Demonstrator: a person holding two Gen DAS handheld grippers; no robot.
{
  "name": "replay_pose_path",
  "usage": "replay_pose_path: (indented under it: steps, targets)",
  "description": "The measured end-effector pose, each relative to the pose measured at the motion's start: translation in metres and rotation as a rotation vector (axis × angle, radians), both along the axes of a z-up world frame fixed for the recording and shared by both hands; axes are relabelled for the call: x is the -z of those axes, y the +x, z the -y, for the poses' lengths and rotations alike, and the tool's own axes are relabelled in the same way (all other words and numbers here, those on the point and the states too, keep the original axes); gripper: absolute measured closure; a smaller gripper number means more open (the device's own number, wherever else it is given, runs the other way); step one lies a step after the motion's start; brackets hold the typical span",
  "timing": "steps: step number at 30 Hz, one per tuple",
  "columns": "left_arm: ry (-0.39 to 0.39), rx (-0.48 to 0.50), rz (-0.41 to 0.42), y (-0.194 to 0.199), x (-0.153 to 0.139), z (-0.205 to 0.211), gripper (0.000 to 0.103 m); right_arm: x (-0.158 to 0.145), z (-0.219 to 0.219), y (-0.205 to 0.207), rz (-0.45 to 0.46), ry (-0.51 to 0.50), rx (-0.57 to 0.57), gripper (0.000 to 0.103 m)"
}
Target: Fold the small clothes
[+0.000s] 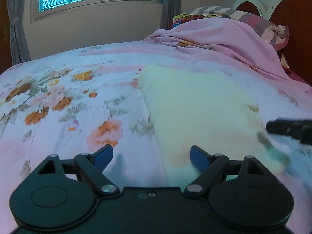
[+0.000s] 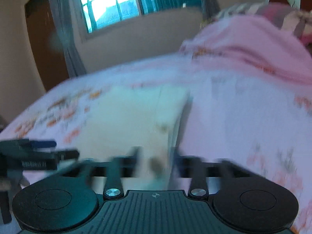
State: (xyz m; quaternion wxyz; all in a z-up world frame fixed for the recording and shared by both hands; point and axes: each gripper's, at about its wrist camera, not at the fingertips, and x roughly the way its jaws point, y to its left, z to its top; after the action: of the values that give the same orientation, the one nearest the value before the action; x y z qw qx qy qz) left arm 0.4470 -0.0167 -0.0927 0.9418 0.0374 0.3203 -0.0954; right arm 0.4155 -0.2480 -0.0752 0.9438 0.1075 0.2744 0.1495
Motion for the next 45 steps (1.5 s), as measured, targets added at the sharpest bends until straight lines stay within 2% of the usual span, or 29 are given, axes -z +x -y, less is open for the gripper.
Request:
replay_pose_path:
  steps: [2,4,6,8,10,12,13,15,18,21,23,26,30,32,36,37,38,40,45]
  targets:
    - [0.015,0.006,0.007,0.007,-0.002,0.002,0.018,-0.004,0.001,0.012,0.015,0.013,-0.022,0.039]
    - [0.036,0.007,0.019,0.015,-0.005,0.005,0.018,-0.005,-0.001,0.022,0.025,-0.02,-0.013,0.04]
    - [0.037,0.019,0.045,0.022,-0.01,0.007,0.018,-0.011,0.0,0.027,0.081,-0.014,-0.029,0.04]
    - [0.045,0.018,0.047,0.031,-0.01,0.01,0.018,-0.013,-0.004,0.037,0.095,-0.042,-0.035,0.04]
    - [0.043,0.009,0.029,0.042,-0.003,0.013,0.017,-0.002,-0.009,0.054,0.047,-0.061,-0.036,0.04]
    - [0.053,0.013,-0.012,0.052,0.01,0.015,0.016,0.024,-0.021,0.079,-0.094,-0.137,-0.04,0.04]
    - [0.057,0.015,-0.018,0.053,0.013,0.016,0.016,0.034,-0.02,0.082,-0.117,-0.118,-0.048,0.04]
    - [0.066,0.025,0.005,0.049,0.009,0.015,0.016,0.031,-0.013,0.077,-0.097,-0.077,-0.041,0.04]
    - [0.063,0.029,0.066,0.052,0.001,0.012,0.016,0.015,-0.004,0.068,0.022,-0.052,-0.016,0.041]
    - [0.04,0.017,0.077,0.071,-0.005,0.015,0.016,0.007,-0.001,0.084,0.038,-0.057,0.011,0.075]
    - [0.046,0.003,0.095,0.088,-0.007,0.019,0.016,0.006,-0.001,0.103,0.022,-0.061,0.016,0.076]
    - [0.007,-0.013,0.073,0.119,-0.01,0.018,0.016,0.011,-0.001,0.135,-0.018,-0.078,0.018,0.076]
    - [0.051,0.006,-0.011,0.158,0.006,0.026,0.013,0.032,-0.003,0.169,-0.076,-0.142,0.004,0.075]
    - [0.044,0.005,-0.018,0.162,0.011,0.024,0.009,0.036,0.005,0.172,-0.084,-0.122,-0.006,0.074]
    - [-0.082,0.007,-0.03,0.139,-0.001,0.004,0.011,0.025,0.025,0.148,-0.064,-0.029,0.009,0.072]
    - [-0.118,0.018,-0.035,0.129,-0.004,-0.002,0.011,0.021,0.03,0.138,-0.067,0.006,0.002,0.067]
    - [-0.154,0.028,-0.04,0.116,-0.005,-0.008,0.011,0.019,0.036,0.127,-0.075,0.044,-0.003,0.052]
    - [-0.242,0.075,-0.07,0.093,-0.004,-0.021,0.012,0.019,0.05,0.104,-0.085,0.148,-0.032,0.04]
    - [-0.488,0.167,-0.222,0.072,0.021,-0.052,0.014,0.032,0.07,0.08,-0.214,0.358,-0.09,0.04]
